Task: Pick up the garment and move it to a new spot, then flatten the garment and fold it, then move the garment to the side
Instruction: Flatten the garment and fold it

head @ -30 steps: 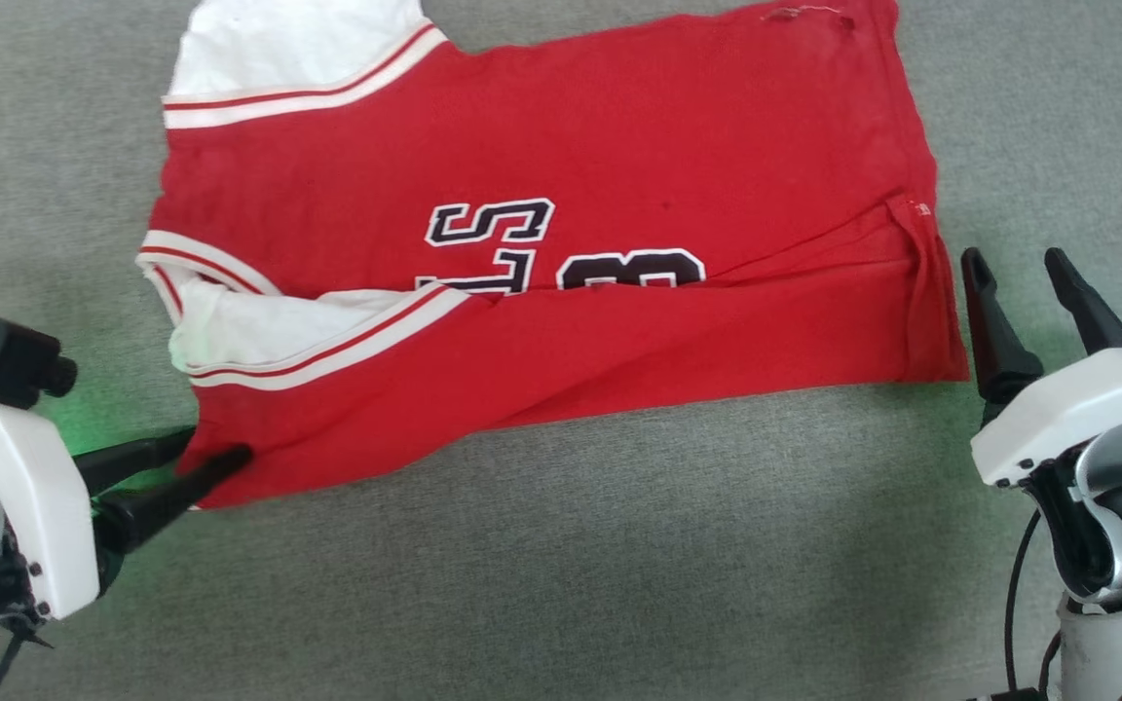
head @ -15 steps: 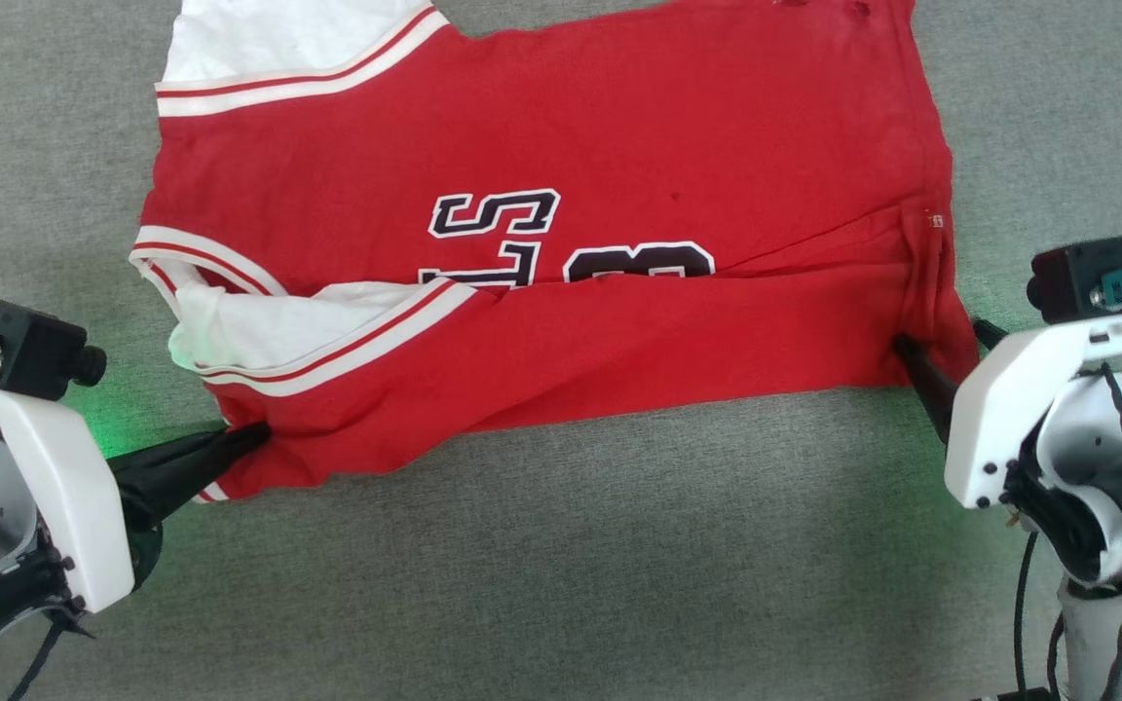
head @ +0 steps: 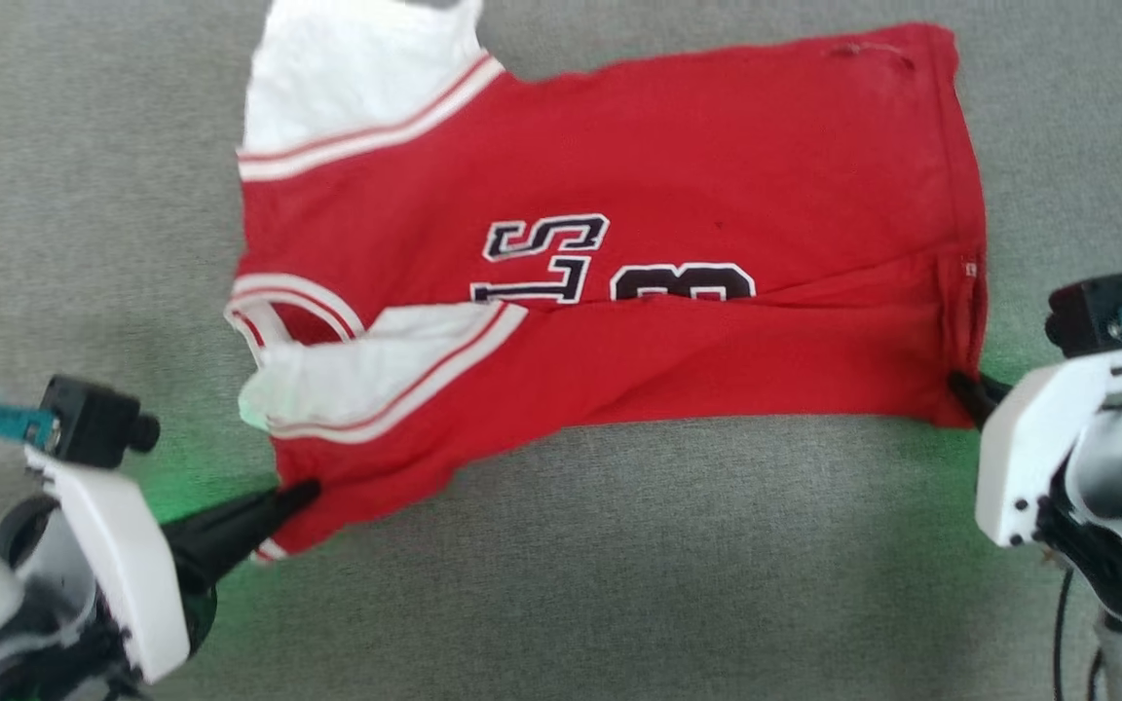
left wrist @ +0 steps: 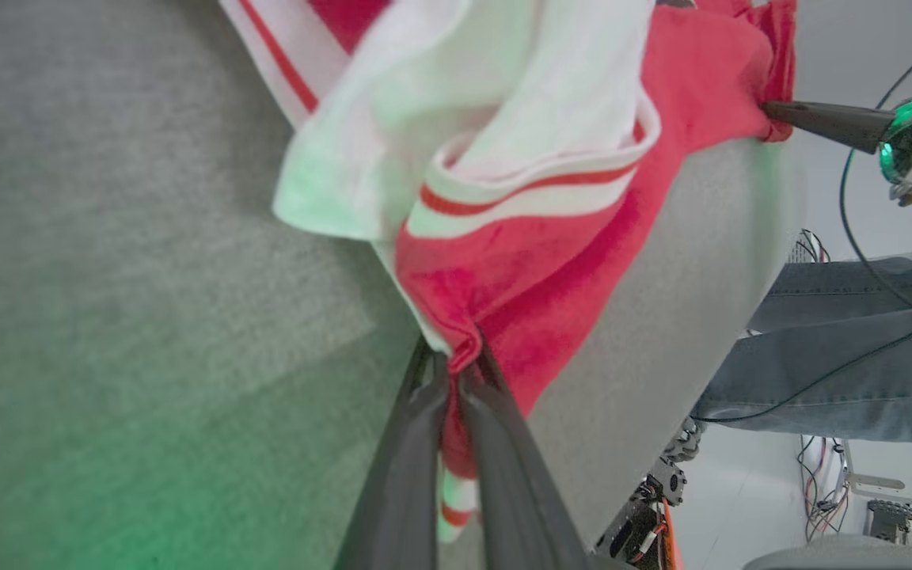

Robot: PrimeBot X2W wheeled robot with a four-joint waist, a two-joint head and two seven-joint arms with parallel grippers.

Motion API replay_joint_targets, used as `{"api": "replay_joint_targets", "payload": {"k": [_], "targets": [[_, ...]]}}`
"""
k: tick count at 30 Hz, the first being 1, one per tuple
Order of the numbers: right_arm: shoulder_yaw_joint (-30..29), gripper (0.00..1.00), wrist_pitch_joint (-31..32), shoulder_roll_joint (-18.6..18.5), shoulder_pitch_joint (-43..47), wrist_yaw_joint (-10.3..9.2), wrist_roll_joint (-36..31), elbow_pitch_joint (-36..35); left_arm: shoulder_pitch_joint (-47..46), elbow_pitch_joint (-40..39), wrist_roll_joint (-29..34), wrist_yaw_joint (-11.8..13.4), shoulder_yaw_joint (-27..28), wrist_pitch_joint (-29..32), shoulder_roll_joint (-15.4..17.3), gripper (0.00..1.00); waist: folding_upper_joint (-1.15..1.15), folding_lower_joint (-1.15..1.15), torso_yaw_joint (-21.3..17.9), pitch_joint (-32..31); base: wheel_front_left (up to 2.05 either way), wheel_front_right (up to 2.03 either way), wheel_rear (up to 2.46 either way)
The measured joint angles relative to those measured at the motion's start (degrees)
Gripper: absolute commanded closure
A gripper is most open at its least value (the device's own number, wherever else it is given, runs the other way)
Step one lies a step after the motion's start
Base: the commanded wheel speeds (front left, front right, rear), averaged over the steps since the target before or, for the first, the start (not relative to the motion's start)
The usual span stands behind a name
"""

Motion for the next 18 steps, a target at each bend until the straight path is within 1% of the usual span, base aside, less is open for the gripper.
{"api": "replay_joint_targets", "payload": {"k": [4, 8, 10, 14, 16, 17, 18], "targets": [[0.01, 1.0, 0.79, -2.23, 3.2, 0.0, 1.72, -2.5, 3.24, -3.46, 0.25, 0.0, -0.88, -3.64, 2.55, 1.0, 0.0, 0.0, 0.98, -1.19, 0.0, 0.0, 0.0], [0.43, 1.0, 3.04, -4.21, 6.83, 0.0, 3.08, -4.45, 6.87, -6.59, 1.68, 0.0, -1.87, -7.09, 4.37, 1.0, 0.0, 0.0, 1.77, -2.02, 0.0, 0.0, 0.0], [0.65, 1.0, 4.19, -5.2, 9.01, 0.0, 3.82, -5.69, 8.33, -7.66, 2.09, 0.0, -2.26, -8.76, 4.57, 1.0, 0.0, 0.0, 2.13, -2.28, 0.0, 0.0, 0.0], [-0.57, 1.0, 4.37, -5.86, 12.4, 0.0, 4.56, -8.18, 10.54, -8.26, 3.08, 0.0, -2.75, -11.36, 4.37, 1.0, 0.0, 0.0, 2.68, -2.48, 0.0, 0.0, 0.0], [-1.1, 0.53, 3.54, -5.83, 12.88, 0.0, 4.79, -8.81, 10.92, -7.97, 3.38, 0.0, -2.89, -12.06, 3.72, 1.0, 0.0, 0.0, 2.79, -2.54, 0.0, 0.0, 0.0], [-1.54, 0.06, 2.53, -5.48, 13.0, 0.0, 5.27, -9.09, 11.06, -7.69, 3.49, 0.0, -2.92, -12.37, 3.42, 0.98, 0.0, 0.0, 2.82, -2.58, 0.0, 0.0, 0.0], [-1.97, 0.0, 1.38, -5.12, 13.06, 0.0, 5.2, -9.46, 11.07, -7.48, 3.63, 0.0, -3.01, -12.45, 3.13, 0.84, 0.0, 0.0, 2.83, -2.63, 0.0, 0.0, 0.0]]}}
